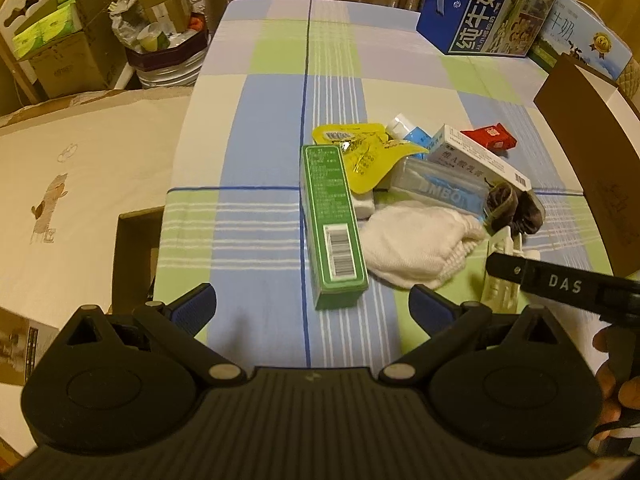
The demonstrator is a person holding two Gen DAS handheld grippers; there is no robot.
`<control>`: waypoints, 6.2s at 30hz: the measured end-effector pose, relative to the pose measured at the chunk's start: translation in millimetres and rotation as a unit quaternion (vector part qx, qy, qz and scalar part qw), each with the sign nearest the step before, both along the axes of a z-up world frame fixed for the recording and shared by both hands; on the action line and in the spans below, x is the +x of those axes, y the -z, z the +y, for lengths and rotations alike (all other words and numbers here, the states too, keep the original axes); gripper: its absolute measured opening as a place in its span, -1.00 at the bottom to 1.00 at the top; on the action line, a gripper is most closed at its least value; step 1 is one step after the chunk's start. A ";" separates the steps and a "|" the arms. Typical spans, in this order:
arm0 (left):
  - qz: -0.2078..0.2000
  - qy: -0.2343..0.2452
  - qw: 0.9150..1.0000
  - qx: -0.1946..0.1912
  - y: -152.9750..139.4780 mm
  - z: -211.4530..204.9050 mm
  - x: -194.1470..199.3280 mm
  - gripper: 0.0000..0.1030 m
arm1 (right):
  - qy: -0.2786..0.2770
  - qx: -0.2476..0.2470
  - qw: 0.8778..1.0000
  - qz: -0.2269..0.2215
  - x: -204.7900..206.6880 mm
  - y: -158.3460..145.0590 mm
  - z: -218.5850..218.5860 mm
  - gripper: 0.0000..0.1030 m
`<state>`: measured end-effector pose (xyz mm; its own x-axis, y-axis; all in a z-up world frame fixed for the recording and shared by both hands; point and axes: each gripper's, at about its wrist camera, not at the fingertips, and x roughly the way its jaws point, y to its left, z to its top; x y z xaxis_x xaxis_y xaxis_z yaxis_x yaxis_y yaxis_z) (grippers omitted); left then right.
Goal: Organize objects
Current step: 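Grasp the green medicine box with the left tool while the right tool grasps the white clip, then carry the green box and white clip into the cardboard box and release both, then withdraw both tools from the box back toward the pile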
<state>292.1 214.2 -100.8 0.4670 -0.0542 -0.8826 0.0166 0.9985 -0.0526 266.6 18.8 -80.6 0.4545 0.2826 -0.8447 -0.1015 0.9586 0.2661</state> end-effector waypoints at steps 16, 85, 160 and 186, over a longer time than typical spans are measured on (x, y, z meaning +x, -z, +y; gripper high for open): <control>0.020 0.018 1.000 0.011 26.4 -2.9 55.8 0.39 | -0.024 -0.036 0.999 0.019 -2.2 1.1 -36.5 -0.21; -0.091 0.131 0.986 -0.053 -94.0 -293.9 -46.3 -0.51 | -0.162 0.063 0.978 -0.115 -14.9 -132.8 -279.2 -0.25; -0.060 0.113 0.990 -0.059 -78.2 -384.2 -30.5 0.48 | -0.108 0.019 0.988 -0.111 21.2 -119.7 -380.6 0.13; -0.046 0.113 0.991 -0.053 -68.3 -268.5 -72.1 0.54 | -0.095 0.013 0.993 -0.068 -49.7 -106.4 -291.0 0.13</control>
<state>220.0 -54.3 -32.5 0.5113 -0.2572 -0.8200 0.2479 0.9577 -0.1458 216.9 -272.2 25.8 0.5007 0.3949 -0.7703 -0.3162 0.9118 0.2619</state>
